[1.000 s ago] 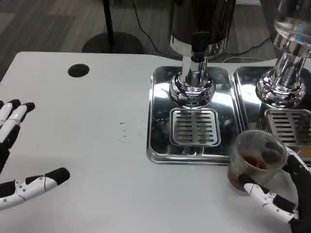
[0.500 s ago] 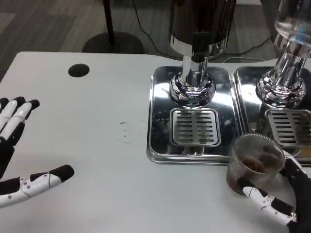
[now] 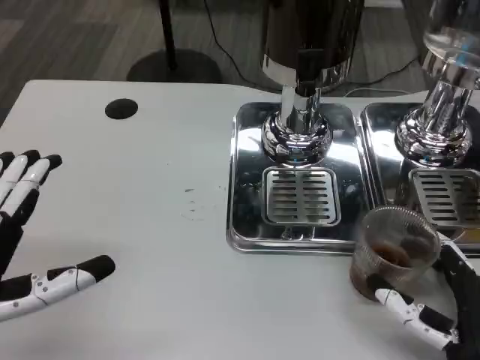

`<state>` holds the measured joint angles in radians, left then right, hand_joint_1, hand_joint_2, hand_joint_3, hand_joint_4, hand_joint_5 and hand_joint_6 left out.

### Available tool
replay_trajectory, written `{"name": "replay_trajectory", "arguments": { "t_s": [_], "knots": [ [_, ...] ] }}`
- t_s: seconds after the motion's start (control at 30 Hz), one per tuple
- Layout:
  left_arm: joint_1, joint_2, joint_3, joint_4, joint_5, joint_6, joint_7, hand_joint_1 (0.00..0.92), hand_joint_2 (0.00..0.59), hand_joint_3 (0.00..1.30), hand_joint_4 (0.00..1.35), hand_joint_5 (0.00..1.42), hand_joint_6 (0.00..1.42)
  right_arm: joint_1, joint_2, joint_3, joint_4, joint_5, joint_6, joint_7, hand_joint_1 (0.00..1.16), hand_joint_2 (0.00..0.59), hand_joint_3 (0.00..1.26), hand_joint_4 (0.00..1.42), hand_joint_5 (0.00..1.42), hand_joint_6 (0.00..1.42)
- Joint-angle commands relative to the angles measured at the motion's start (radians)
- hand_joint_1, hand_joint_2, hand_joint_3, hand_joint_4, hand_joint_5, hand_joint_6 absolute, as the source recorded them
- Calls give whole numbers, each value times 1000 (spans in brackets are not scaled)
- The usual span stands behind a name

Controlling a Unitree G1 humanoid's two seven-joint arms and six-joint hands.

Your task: Grasp the cup under the faucet to collect the drink, then remove the cup.

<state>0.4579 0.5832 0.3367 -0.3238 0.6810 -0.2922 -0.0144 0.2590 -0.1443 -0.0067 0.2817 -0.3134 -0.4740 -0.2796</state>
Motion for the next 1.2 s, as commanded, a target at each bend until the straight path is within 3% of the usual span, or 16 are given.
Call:
{"name": "replay_trajectory", "arguments": {
  "t_s": [0.03,0.73,1.2],
  "knots": [
    [-1,16,2,-11,9,3,-11,0,67,77,0,0,0,-10,-3,-11,0,14,-52,-13,748,239,344,280,299,139],
    [9,15,7,-19,7,1,-9,0,67,77,0,0,0,-4,-6,-9,18,9,-69,-10,769,234,280,173,237,122],
    [12,13,8,-20,6,0,-7,0,67,77,0,0,0,11,-7,-12,26,13,-82,-8,761,230,166,76,156,104]
  ]
}}
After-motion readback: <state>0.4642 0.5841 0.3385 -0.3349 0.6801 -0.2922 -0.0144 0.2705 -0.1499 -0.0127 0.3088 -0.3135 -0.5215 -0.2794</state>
